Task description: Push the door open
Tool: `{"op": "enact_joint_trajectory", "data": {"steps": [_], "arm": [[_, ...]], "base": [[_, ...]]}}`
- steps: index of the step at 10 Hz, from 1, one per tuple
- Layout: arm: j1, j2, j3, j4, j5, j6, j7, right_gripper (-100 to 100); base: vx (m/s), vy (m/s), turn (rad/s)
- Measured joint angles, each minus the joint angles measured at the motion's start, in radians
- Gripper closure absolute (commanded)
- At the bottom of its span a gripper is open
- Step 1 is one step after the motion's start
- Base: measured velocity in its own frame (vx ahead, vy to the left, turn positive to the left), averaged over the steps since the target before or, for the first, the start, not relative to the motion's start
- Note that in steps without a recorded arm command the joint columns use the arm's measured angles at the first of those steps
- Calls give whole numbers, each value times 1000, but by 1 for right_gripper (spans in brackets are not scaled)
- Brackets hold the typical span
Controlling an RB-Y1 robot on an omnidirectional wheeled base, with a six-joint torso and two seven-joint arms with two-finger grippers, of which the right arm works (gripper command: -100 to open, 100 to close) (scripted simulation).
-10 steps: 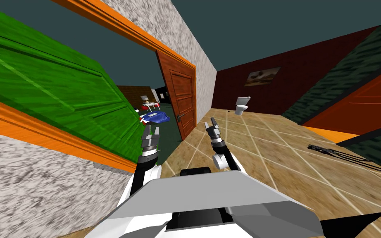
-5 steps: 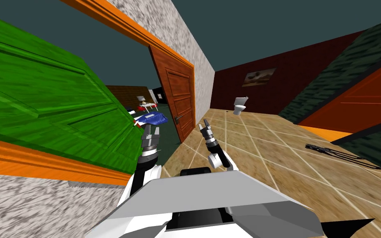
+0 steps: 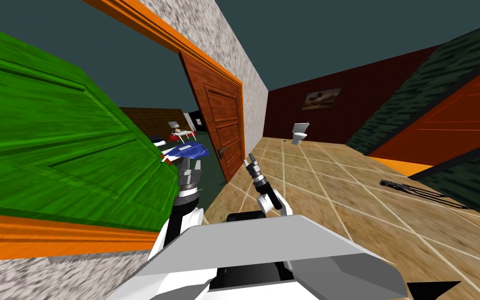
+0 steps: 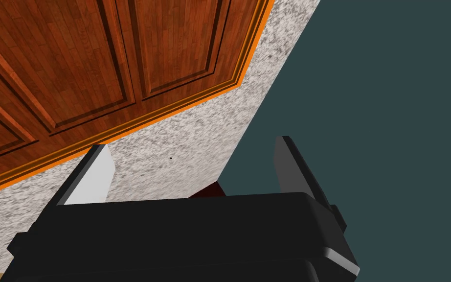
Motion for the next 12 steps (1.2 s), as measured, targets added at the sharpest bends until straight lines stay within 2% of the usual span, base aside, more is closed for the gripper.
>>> {"op": "enact_joint_trajectory", "data": {"steps": [1,3,4,6,8,9,12], "arm": [[-16,-5,23,24,-2,0,-7,-100],[-52,-9,66,56,-3,20,-17,-100],[-67,-14,84,79,-5,22,-24,-100],[-85,-11,121,125,-2,10,-27,-100],[-119,-18,160,161,-5,22,-38,-100],[-136,-15,176,180,-5,28,-42,-100],[-163,-18,224,218,-5,37,-50,-100]], "base": [[168,-14,-65],[179,14,-72],[143,0,-49],[105,7,-73],[128,7,-55],[120,10,-39],[96,0,-51]]}}
